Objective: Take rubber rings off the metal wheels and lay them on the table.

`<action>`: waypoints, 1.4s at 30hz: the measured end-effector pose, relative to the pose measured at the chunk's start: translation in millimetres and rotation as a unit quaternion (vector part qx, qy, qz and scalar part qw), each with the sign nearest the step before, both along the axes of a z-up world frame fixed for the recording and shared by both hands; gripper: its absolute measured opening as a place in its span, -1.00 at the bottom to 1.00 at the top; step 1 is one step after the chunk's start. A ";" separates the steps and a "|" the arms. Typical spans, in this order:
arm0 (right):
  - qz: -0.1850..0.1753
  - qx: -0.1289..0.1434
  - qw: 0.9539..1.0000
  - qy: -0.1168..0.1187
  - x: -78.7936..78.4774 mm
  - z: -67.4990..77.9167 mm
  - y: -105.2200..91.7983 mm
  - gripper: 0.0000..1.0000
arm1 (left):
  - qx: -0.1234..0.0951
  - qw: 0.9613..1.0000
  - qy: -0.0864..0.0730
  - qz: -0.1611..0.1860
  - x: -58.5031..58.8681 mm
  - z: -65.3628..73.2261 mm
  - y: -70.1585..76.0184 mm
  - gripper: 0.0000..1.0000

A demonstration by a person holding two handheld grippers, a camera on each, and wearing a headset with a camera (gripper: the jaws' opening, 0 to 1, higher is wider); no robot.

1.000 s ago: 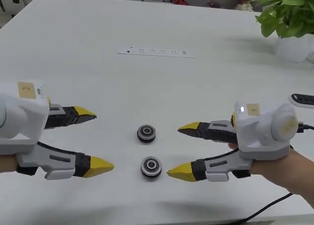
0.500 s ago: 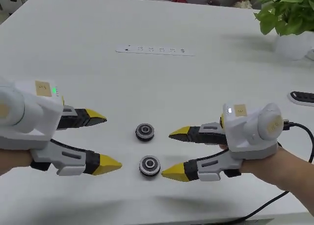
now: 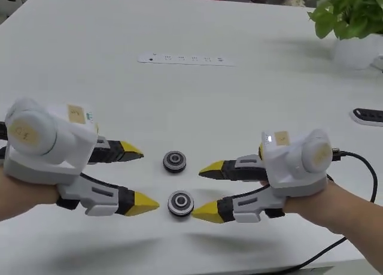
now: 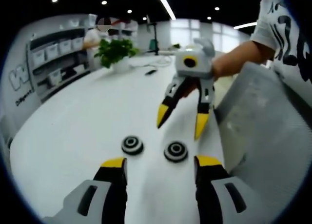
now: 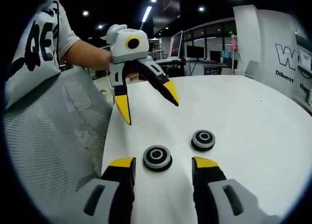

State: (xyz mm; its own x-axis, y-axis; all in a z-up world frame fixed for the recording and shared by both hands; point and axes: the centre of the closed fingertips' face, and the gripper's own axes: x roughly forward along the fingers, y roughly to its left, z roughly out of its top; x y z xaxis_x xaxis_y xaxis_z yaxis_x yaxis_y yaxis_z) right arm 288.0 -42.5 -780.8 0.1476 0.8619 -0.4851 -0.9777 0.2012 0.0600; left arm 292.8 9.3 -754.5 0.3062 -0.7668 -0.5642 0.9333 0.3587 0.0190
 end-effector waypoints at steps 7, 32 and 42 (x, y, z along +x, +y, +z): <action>0.007 -0.002 1.000 0.006 -1.4 -5.1 3.4 -0.19 | -0.007 1.000 0.010 -0.007 1.1 -3.4 -10.1 0.05; 0.008 0.001 1.000 0.023 -4.7 -12.2 3.4 -0.30 | 0.007 0.998 0.035 -0.052 -12.7 -23.9 -37.6 -0.28; 0.007 -0.003 1.000 0.029 -6.4 -14.9 1.8 -0.30 | 0.016 0.997 0.036 -0.066 -14.1 -31.9 -45.4 -0.48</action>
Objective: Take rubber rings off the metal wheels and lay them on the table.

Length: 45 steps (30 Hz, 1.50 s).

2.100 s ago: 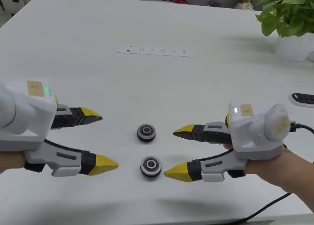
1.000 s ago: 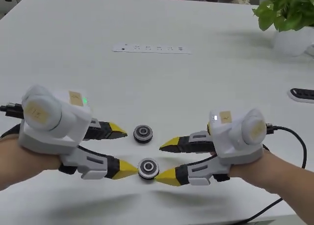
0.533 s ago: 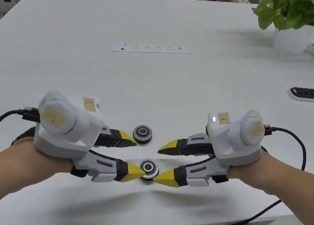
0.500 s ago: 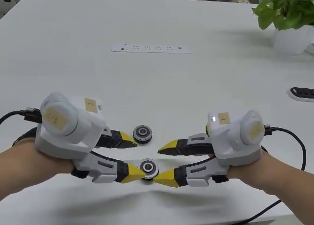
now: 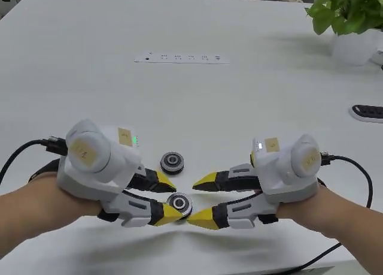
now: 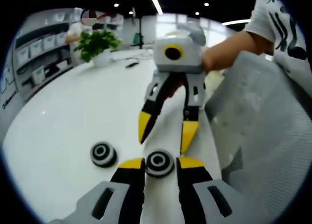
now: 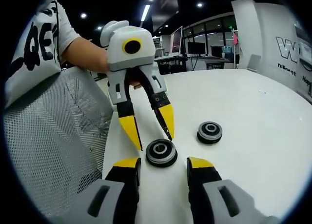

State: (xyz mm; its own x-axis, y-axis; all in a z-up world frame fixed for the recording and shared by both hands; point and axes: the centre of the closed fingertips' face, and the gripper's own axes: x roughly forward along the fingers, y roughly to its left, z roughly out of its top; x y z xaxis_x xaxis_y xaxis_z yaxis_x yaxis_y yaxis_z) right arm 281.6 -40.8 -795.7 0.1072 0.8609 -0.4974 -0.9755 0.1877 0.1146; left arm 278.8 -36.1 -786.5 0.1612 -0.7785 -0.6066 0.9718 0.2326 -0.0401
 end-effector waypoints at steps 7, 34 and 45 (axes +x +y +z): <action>-0.002 0.001 1.000 0.002 0.9 -1.2 0.2 -0.31 | 0.008 1.000 -0.010 -0.004 0.3 -3.4 -2.4 -0.61; -0.001 -0.005 1.000 0.001 -2.8 -9.5 8.7 -0.42 | 0.022 0.999 -0.044 0.008 1.1 -6.2 -2.0 -0.72; -0.011 -0.002 1.000 0.001 -1.7 -9.4 11.2 -0.49 | 0.022 0.998 -0.052 0.010 1.7 -6.2 -1.4 -0.72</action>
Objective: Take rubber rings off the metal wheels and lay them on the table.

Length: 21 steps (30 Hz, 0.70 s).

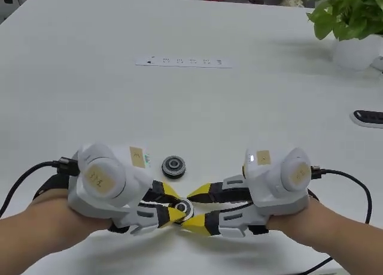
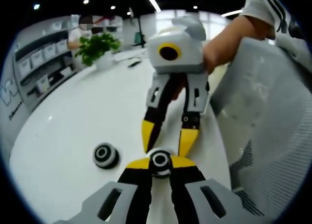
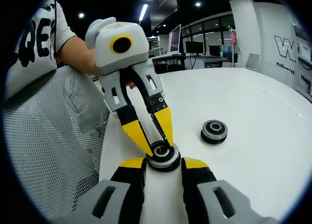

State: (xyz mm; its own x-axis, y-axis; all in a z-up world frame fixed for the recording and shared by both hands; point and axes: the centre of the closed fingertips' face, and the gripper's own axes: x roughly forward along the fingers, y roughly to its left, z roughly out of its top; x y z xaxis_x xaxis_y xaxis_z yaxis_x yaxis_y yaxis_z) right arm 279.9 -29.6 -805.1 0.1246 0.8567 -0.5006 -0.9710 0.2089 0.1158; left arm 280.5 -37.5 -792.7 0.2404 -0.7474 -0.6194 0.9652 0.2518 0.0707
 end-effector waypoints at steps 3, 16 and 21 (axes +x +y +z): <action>-0.002 0.000 1.000 0.002 -0.1 0.2 -0.4 -0.50 | -0.001 1.000 0.000 0.002 0.1 -0.1 0.1 -0.72; -0.011 0.005 1.000 0.012 0.0 0.4 -0.7 -0.51 | -0.003 1.000 0.000 0.006 0.1 -0.4 0.3 -0.72; -0.012 0.003 1.000 0.011 -1.0 0.5 -1.4 -0.52 | -0.004 1.000 0.001 0.005 -0.2 -0.5 0.2 -0.72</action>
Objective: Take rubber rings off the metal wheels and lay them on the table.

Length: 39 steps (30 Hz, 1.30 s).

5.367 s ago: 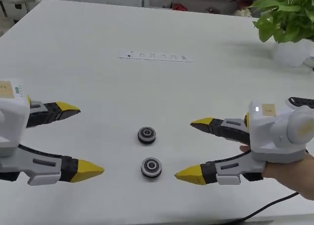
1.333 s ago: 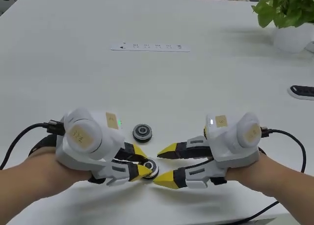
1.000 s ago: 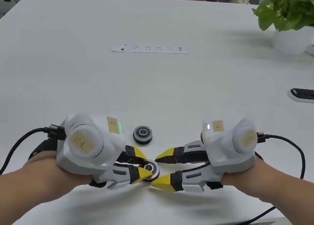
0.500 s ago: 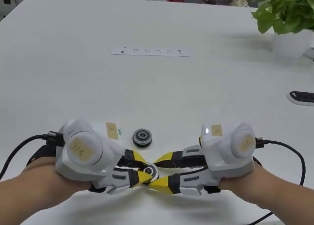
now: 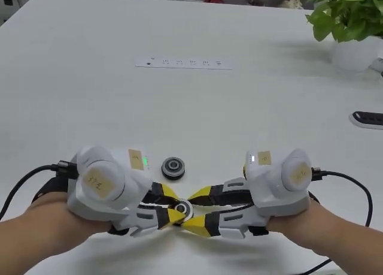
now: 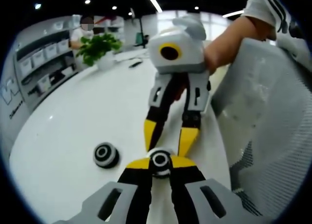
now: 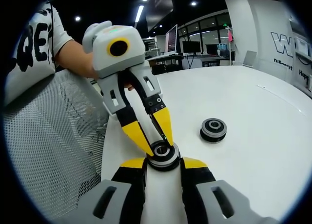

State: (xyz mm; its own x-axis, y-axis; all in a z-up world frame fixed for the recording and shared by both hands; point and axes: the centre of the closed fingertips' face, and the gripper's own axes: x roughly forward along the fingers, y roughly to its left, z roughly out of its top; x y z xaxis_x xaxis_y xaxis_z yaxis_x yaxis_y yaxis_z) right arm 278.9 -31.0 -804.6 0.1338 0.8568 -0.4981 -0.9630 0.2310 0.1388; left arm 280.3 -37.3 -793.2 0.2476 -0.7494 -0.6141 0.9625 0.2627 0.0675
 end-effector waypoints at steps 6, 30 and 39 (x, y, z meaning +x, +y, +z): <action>-0.001 -0.003 1.000 0.002 -0.4 -1.4 -3.5 -0.56 | -0.002 1.000 0.001 0.000 -0.2 0.0 -0.2 -0.72; -0.001 -0.015 1.000 0.001 -1.3 -2.5 -8.5 -0.70 | 0.001 1.000 -0.003 -0.001 0.0 -0.2 -0.3 -0.72; 0.011 -0.016 1.000 -0.007 -4.6 -1.8 -4.9 -0.53 | 0.001 1.000 -0.003 -0.001 0.2 -0.2 -0.2 -0.72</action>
